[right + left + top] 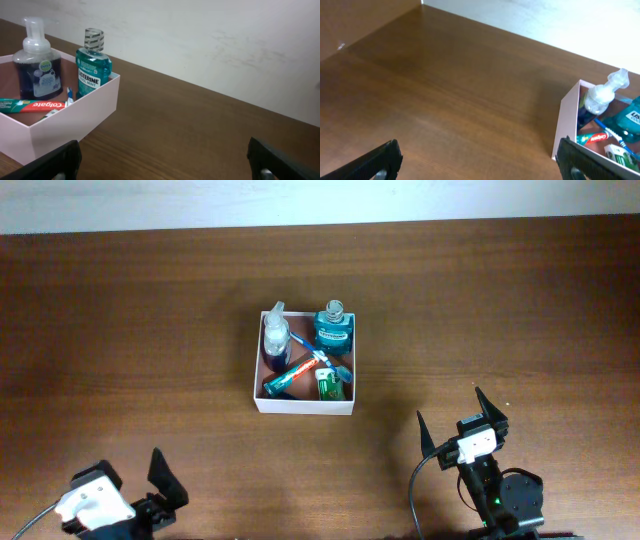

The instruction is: Pack container

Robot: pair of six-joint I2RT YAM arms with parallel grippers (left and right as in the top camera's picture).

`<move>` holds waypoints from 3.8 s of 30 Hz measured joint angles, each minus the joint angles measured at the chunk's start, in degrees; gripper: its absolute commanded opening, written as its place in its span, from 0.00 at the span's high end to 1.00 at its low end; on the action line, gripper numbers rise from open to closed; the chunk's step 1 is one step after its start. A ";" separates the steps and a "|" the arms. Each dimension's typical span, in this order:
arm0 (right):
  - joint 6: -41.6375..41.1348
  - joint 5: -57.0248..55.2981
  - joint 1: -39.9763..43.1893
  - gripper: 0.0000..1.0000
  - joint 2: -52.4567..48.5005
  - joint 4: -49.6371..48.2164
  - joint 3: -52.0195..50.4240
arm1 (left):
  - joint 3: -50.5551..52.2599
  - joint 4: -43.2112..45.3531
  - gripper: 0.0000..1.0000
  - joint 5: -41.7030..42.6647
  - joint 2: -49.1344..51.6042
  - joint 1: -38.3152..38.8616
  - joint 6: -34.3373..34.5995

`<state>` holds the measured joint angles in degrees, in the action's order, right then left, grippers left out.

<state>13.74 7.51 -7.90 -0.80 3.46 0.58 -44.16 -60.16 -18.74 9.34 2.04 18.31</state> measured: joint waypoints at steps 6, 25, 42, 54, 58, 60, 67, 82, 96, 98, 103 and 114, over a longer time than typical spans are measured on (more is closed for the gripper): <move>-0.02 0.02 0.00 0.01 0.00 0.00 0.00 | 8.94 10.40 0.01 0.96 -4.22 0.00 0.00; 0.00 0.00 0.00 0.01 0.00 0.00 0.00 | 35.08 52.70 0.01 7.78 -8.50 -0.37 -1.97; 0.00 0.00 0.00 0.01 0.00 0.00 0.00 | 43.12 55.63 0.01 15.41 -8.50 -0.37 -19.08; -0.02 0.00 0.00 0.01 0.00 0.00 0.00 | 43.15 55.63 0.01 15.58 -8.50 -0.37 -22.45; 0.00 0.00 0.00 0.01 0.00 0.00 0.00 | 43.12 55.63 0.01 15.58 -8.50 -0.37 -22.49; 0.02 0.00 0.00 0.01 0.00 0.00 0.00 | 43.12 55.63 0.01 15.58 -8.50 -0.37 -22.64; 0.00 0.00 0.00 0.01 0.00 0.00 0.00 | 43.15 55.63 0.01 15.58 -8.50 -0.37 -22.67; -0.02 0.00 0.00 0.01 0.00 0.00 0.00 | 43.15 55.63 0.01 15.58 -8.50 -0.37 -22.67; 0.00 0.00 0.00 0.01 0.00 0.00 0.00 | 43.15 55.63 0.01 15.58 -8.50 -0.37 -22.67; -0.04 0.02 0.00 0.01 0.00 0.00 0.00 | 43.15 55.63 0.00 15.58 -8.50 -0.37 -22.67; -0.02 0.00 0.00 0.01 0.00 0.00 0.00 | 43.15 55.63 0.01 15.58 -8.50 -0.37 -22.67; 0.00 0.00 0.00 0.01 0.00 0.00 0.00 | 43.15 55.63 0.01 15.58 -8.50 -0.37 -22.67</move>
<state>13.74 7.51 -7.90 -0.80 3.46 0.58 -1.02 -4.54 -3.16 0.84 1.67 -4.36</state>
